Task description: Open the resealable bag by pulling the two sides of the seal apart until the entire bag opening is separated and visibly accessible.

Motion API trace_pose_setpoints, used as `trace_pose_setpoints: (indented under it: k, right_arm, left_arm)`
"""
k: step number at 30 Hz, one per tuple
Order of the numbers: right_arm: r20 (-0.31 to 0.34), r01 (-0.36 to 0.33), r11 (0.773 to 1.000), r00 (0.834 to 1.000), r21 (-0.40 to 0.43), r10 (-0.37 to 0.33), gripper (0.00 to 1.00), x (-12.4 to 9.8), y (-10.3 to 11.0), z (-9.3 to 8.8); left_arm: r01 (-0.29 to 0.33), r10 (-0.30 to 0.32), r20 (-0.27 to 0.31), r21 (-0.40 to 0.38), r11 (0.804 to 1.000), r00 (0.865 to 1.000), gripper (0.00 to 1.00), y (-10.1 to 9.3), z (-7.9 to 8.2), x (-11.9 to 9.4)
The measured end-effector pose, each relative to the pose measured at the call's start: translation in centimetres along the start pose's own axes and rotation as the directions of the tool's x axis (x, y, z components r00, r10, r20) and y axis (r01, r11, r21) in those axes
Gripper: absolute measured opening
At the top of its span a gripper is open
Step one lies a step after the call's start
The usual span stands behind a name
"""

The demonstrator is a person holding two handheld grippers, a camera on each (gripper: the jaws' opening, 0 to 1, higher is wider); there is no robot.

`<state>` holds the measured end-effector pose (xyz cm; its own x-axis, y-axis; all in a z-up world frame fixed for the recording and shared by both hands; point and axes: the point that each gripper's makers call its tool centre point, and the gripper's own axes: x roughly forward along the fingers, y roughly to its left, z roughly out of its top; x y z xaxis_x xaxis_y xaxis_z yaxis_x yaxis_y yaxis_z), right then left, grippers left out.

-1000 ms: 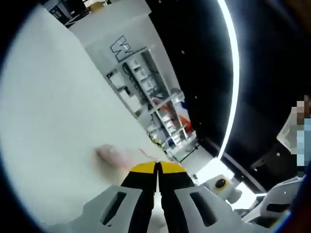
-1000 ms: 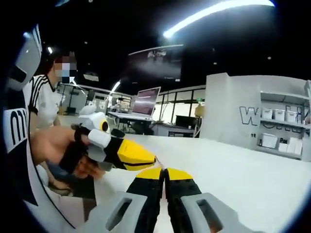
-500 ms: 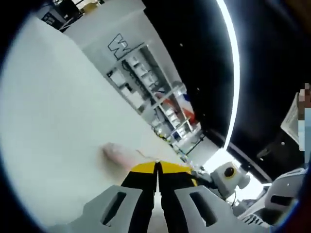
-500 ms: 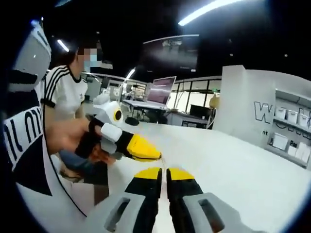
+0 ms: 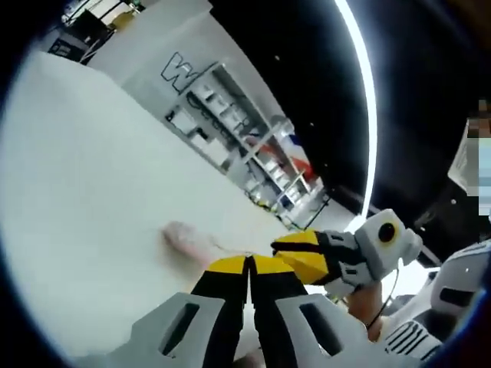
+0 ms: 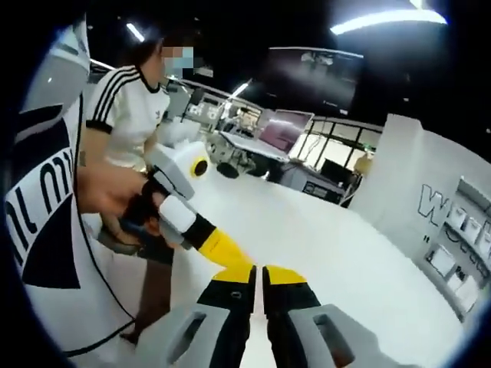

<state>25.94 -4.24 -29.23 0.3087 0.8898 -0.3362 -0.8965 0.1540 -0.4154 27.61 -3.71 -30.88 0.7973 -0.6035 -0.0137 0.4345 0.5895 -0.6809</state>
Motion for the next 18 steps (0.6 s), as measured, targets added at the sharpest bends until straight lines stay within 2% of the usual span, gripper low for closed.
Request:
trace_pose_setpoints:
  k: [5,18]
  right_arm:
    - [-0.051,-0.016,0.998,0.999,-0.060,0.013,0.01,0.6,0.5,-0.6]
    - [-0.083,-0.025,0.997,0.996,-0.078,0.018,0.00,0.8,0.2,-1.3]
  left_arm:
    - [-0.002,0.002,0.001,-0.003,1.000,1.000,0.02,0.1,-0.1,-0.1]
    - [-0.014,0.014,-0.009,0.042,0.999,1.000,0.02,0.2,-0.1,-0.1]
